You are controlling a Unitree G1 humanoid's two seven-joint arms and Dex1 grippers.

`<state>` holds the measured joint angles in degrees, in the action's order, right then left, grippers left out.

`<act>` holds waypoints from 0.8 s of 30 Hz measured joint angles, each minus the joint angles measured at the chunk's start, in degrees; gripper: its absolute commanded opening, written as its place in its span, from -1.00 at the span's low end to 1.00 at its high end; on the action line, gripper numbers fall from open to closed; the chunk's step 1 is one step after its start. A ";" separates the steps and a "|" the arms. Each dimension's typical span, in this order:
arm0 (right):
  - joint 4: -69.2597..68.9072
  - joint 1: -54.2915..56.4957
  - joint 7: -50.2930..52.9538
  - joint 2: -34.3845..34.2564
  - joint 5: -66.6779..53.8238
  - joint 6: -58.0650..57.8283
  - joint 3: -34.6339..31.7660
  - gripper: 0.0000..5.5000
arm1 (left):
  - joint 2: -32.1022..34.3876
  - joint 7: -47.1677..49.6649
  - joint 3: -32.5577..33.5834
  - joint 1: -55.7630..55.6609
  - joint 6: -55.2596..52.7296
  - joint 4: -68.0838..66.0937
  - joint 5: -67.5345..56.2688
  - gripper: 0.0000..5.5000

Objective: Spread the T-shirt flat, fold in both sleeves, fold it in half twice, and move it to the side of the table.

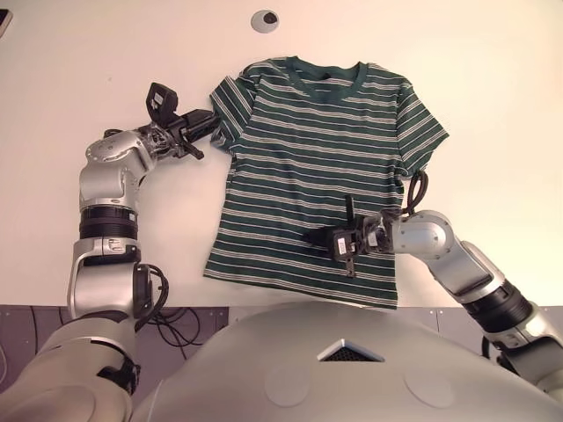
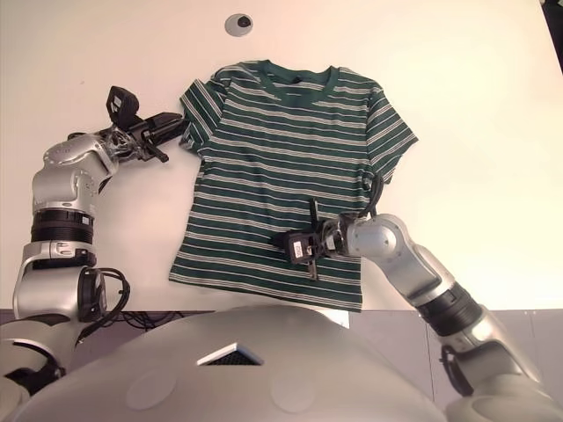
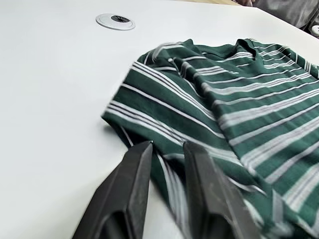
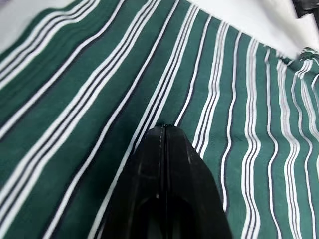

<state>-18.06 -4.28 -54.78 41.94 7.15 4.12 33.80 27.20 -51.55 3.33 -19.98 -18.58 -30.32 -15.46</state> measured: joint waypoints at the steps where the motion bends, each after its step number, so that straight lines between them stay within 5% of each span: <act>1: -0.75 -0.19 -0.53 1.39 -0.37 0.01 -0.02 -1.00 | -0.01 -0.14 -0.15 0.00 -0.14 0.15 0.03 -0.60; 15: -1.68 -1.91 -1.35 5.68 -2.19 0.21 -3.51 -1.00 | 2.06 -1.53 -1.92 2.85 -1.81 1.80 1.33 -0.60; 24: -0.85 -1.39 -0.46 5.67 -2.23 0.30 -3.58 -1.00 | 6.57 -5.91 -3.26 14.66 -2.52 18.68 0.51 -0.60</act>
<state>-18.91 -5.68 -55.23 47.60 4.92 4.42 30.23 33.77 -57.46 0.07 -5.32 -21.10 -11.65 -14.94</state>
